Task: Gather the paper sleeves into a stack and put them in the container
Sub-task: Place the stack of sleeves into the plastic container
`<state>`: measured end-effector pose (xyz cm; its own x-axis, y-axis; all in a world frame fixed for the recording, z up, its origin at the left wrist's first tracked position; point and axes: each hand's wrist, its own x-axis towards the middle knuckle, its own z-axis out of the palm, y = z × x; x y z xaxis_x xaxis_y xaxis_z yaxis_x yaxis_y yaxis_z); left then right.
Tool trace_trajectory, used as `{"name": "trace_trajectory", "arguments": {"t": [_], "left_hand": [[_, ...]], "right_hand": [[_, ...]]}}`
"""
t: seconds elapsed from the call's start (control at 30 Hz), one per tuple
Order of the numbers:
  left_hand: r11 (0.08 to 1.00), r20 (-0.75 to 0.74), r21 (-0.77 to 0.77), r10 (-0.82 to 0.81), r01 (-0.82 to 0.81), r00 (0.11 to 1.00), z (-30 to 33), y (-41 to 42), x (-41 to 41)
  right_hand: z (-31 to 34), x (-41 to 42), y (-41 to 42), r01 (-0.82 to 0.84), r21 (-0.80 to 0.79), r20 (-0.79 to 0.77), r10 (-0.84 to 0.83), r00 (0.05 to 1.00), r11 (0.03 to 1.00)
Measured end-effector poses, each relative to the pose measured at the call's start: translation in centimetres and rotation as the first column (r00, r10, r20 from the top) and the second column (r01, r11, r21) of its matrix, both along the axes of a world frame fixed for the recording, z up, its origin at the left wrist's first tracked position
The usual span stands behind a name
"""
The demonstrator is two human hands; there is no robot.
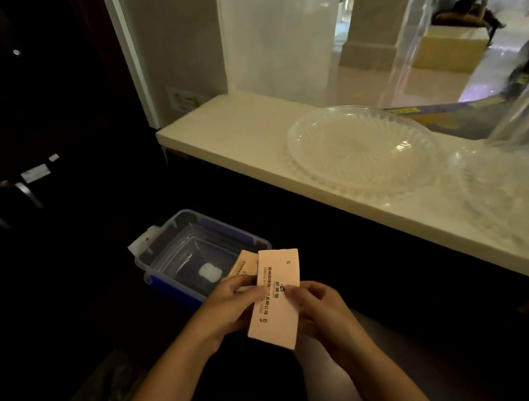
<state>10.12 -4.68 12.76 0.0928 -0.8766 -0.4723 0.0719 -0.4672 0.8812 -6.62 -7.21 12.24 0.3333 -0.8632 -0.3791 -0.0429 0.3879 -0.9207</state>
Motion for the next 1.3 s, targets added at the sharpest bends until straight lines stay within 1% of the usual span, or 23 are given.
{"name": "trace_trajectory", "arguments": {"t": [0.07, 0.13, 0.17, 0.2, 0.23, 0.27, 0.3, 0.33, 0.37, 0.4, 0.43, 0.47, 0.53, 0.63, 0.67, 0.9, 1.07, 1.3], "left_hand": [[1.0, 0.014, 0.007, -0.005, 0.005, 1.0, -0.4, -1.2, 3.3], [1.0, 0.029, 0.003, -0.01, 0.01, 1.0, -0.7, -2.7, 6.8], [1.0, 0.04, -0.002, -0.011, 0.011, 0.999, -0.8, -3.6, 8.6], [1.0, 0.048, -0.005, -0.009, 0.009, 0.999, -1.0, -4.4, 10.4], [1.0, 0.052, -0.003, -0.003, 0.003, 0.999, -1.2, -5.3, 12.1], [1.0, 0.059, 0.004, 0.002, -0.002, 0.998, -1.4, -6.2, 13.6], [1.0, 0.071, 0.015, 0.002, -0.003, 0.997, -1.7, -7.0, 15.0], [1.0, 0.086, 0.026, -0.002, -0.001, 0.996, -2.0, -7.7, 16.1], [0.999, 0.101, 0.034, -0.01, 0.007, 0.995, -2.4, -8.4, 17.1], [0.999, 0.116, 0.042, -0.026, 0.021, 0.993, -2.8, -9.1, 17.8], [0.998, 0.131, 0.053, -0.049, 0.042, 0.99, -3.2, -9.6, 18.3], [0.995, 0.148, 0.07, -0.077, 0.067, 0.986, -3.6, -10.1, 18.5], [0.986, 0.186, 0.109, -0.148, 0.129, 0.971, -4.6, -10.8, 18.4], [0.967, 0.203, 0.174, -0.218, 0.184, 0.955, -5.9, -11.8, 17.5], [0.963, 0.206, 0.192, -0.229, 0.19, 0.951, -6.3, -12.1, 17.2], [0.9, 0.226, 0.317, -0.378, 0.299, 0.898, -8.6, -13.1, 15.9], [0.881, 0.196, 0.342, -0.407, 0.327, 0.892, -9.5, -13.1, 15.3], [0.899, 0.362, 0.315, -0.41, 0.304, 0.837, -10.0, -12.7, 14.1]], "right_hand": [[0.1, 3.1, -0.6, -0.008, -0.016, -0.006, 0.008, 1.0, 1.0], [0.0, 6.1, -1.4, -0.006, -0.064, -0.002, 0.005, 1.0, 0.998], [-0.2, 7.4, -1.8, -0.007, -0.122, -0.051, 0.001, 0.999, 0.992], [-0.4, 8.4, -2.3, -0.024, -0.207, -0.153, -0.008, 0.988, 0.978], [-0.8, 9.0, -2.9, -0.063, -0.313, -0.3, -0.036, 0.953, 0.948], [-1.3, 9.3, -3.6, -0.155, -0.439, -0.484, -0.087, 0.871, 0.885], [-1.8, 9.4, -4.1, -0.314, -0.529, -0.652, -0.14, 0.745, 0.789], [-2.4, 9.5, -4.5, -0.485, -0.54, -0.769, -0.168, 0.617, 0.688], [-3.0, 9.6, -4.7, -0.62, -0.484, -0.85, -0.163, 0.501, 0.617], [-3.3, 9.7, -4.8, -0.713, -0.403, -0.906, -0.14, 0.4, 0.574], [-3.6, 9.8, -4.9, -0.77, -0.335, -0.938, -0.118, 0.326, 0.543], [-3.9, 9.9, -4.9, -0.81, -0.286, -0.957, -0.102, 0.273, 0.513], [-4.1, 10.0, -4.9, -0.862, -0.23, -0.973, -0.098, 0.208, 0.453], [-4.1, 10.1, -5.0, -0.91, -0.173, -0.984, -0.096, 0.147, 0.376], [-4.1, 10.1, -5.1, -0.917, -0.162, -0.986, -0.095, 0.136, 0.364], [-3.9, 9.8, -5.4, -0.934, -0.119, -0.993, -0.058, 0.105, 0.338], [-4.1, 9.5, -5.8, -0.944, -0.106, -0.994, -0.04, 0.098, 0.313], [-4.4, 9.3, -5.9, -0.944, -0.126, -0.992, -0.027, 0.124, 0.306]]}}
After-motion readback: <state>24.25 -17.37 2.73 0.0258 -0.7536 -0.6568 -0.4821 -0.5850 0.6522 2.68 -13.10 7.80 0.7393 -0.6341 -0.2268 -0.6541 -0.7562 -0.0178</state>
